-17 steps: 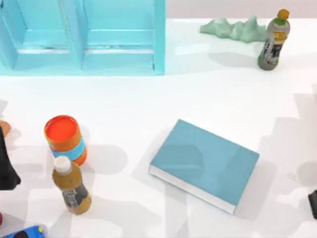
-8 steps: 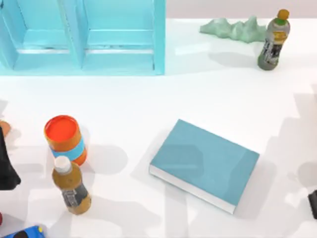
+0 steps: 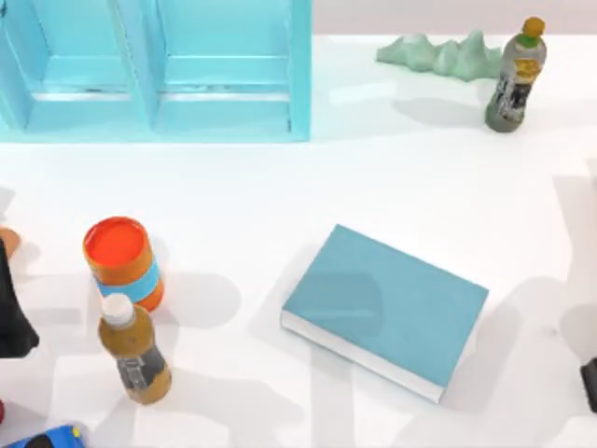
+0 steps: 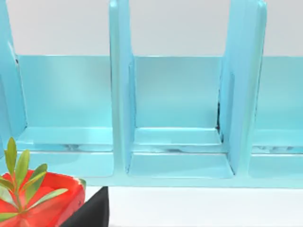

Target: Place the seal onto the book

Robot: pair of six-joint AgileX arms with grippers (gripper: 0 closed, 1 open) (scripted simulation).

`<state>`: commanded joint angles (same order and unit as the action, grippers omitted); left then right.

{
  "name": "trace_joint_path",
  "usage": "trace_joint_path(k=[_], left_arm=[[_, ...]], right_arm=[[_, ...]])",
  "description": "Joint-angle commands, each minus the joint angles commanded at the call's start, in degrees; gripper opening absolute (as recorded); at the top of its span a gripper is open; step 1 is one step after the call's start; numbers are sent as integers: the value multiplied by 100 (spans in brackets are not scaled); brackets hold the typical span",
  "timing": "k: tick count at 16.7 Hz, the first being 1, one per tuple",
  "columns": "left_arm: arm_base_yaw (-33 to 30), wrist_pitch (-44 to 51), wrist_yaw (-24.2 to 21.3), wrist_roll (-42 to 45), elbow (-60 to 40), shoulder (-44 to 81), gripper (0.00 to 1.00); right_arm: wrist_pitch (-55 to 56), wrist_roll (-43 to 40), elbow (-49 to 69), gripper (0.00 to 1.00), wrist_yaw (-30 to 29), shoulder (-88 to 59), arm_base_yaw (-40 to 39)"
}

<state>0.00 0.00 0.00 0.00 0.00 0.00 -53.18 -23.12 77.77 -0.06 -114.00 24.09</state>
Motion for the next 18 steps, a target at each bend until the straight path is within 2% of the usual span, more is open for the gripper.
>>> trace_joint_path(k=[6,18], left_arm=[[0,0,0,0,0,0,100],[0,0,0,0,0,0,100]], right_arm=[[241,5,-151,100,2,-122,-5],[241,5,-151,10,2,-122,-5]])
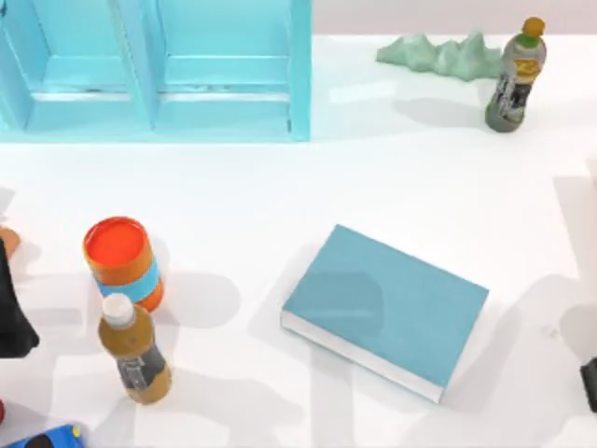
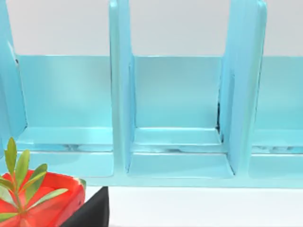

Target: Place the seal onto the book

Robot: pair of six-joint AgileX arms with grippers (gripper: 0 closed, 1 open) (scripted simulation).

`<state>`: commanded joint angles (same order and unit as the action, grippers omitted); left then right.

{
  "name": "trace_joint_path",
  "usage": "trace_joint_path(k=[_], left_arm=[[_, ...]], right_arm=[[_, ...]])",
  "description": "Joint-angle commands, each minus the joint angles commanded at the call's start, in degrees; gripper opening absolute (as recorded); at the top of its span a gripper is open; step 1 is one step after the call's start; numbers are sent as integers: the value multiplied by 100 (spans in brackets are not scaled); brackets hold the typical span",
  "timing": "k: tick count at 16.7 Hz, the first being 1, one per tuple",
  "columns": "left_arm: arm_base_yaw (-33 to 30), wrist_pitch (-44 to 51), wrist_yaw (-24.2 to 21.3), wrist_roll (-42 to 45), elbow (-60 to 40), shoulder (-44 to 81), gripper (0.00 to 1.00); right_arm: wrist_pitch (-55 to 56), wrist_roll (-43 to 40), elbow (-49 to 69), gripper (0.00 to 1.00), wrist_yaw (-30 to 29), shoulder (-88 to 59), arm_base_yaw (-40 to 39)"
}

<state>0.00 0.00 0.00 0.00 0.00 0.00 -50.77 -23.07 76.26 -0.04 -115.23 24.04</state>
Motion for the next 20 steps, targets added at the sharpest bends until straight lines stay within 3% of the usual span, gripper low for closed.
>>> trace_joint_path(k=[2,12,20], left_arm=[[0,0,0,0,0,0,100],[0,0,0,0,0,0,100],[0,0,0,0,0,0,100]], right_arm=[[0,0,0,0,0,0,0],[-83,35,78,0,-4,89,-51],[-2308,1362,1537,0,-44,1557,-1592]])
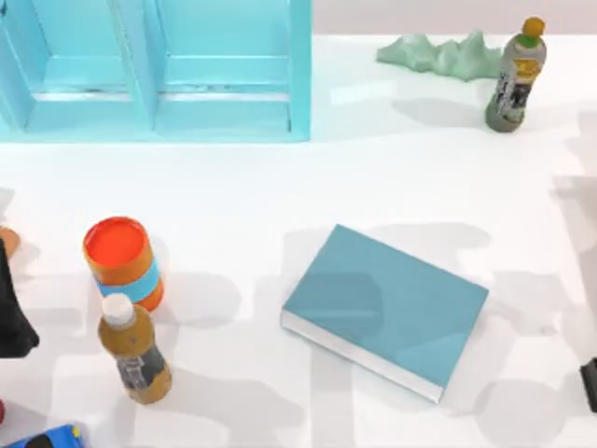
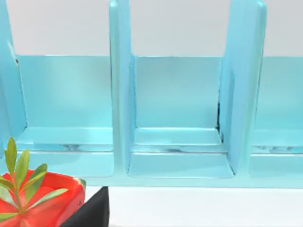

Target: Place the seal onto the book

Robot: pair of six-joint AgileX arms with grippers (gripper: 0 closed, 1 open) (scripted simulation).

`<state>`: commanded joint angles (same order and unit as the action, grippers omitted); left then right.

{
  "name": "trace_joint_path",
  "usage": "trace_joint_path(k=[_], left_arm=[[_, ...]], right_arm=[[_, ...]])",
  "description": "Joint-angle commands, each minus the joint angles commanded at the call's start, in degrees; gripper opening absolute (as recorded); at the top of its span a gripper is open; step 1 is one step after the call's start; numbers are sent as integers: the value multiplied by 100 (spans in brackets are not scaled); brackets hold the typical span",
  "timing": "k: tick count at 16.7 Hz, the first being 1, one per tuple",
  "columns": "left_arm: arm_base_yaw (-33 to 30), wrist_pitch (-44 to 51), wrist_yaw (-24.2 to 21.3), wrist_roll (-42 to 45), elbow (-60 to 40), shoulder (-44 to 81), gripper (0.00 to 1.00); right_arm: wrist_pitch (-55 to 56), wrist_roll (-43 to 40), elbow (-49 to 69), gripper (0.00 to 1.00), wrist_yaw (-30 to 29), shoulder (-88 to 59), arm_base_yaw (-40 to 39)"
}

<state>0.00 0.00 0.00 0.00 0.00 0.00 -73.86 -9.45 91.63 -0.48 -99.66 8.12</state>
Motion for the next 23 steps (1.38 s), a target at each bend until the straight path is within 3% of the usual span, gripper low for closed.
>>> trace_joint_path(k=[5,15,23], left_arm=[[0,0,0,0,0,0,100],[0,0,0,0,0,0,100],[0,0,0,0,0,0,100]], right_arm=[[-893,893,357,0,-8,-121,-702],[-718,1216,368,0,39,-457,-966],[124,3503,322,0,33,-1316,-3241]])
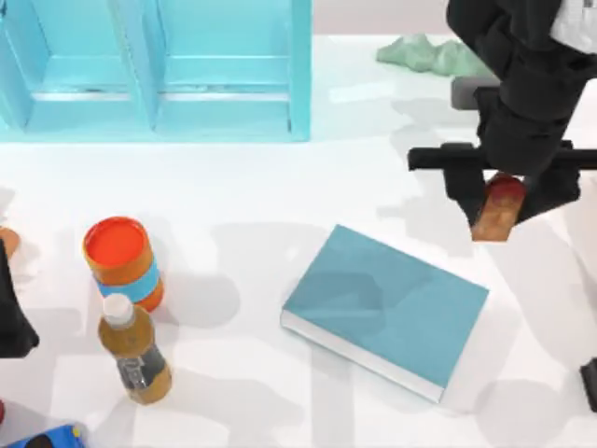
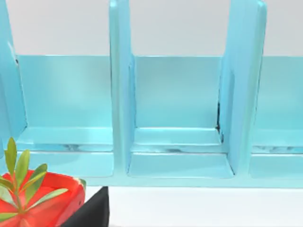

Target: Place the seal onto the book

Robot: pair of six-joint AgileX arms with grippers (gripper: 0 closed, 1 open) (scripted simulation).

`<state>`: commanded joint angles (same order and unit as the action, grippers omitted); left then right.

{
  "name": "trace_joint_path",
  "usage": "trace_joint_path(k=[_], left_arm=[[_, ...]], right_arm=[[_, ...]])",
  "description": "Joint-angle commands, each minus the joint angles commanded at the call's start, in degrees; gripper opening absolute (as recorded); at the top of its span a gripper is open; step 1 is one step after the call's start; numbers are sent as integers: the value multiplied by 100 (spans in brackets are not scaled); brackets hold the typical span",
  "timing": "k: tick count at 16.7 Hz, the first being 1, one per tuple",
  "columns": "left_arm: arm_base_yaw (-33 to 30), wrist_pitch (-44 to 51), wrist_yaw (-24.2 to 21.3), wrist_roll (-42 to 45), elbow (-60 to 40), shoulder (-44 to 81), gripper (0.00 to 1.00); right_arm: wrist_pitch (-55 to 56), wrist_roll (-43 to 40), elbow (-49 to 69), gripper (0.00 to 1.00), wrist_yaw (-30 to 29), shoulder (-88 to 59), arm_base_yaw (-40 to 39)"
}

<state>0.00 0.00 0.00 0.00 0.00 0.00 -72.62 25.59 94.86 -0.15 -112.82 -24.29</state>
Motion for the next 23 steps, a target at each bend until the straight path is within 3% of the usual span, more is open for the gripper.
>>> trace_joint_path(k=[3,6,17,23], left_arm=[[0,0,0,0,0,0,100],[0,0,0,0,0,0,100],[0,0,0,0,0,0,100],[0,0,0,0,0,0,100]], right_arm=[[364,924,-64,0,-2,-280,-920],[590,1372,-126,0,-3,-406,-1366],[503,1399,-49,0,-3,-389,-1393],[503,1399,-49,45,-3,-389,-1393]])
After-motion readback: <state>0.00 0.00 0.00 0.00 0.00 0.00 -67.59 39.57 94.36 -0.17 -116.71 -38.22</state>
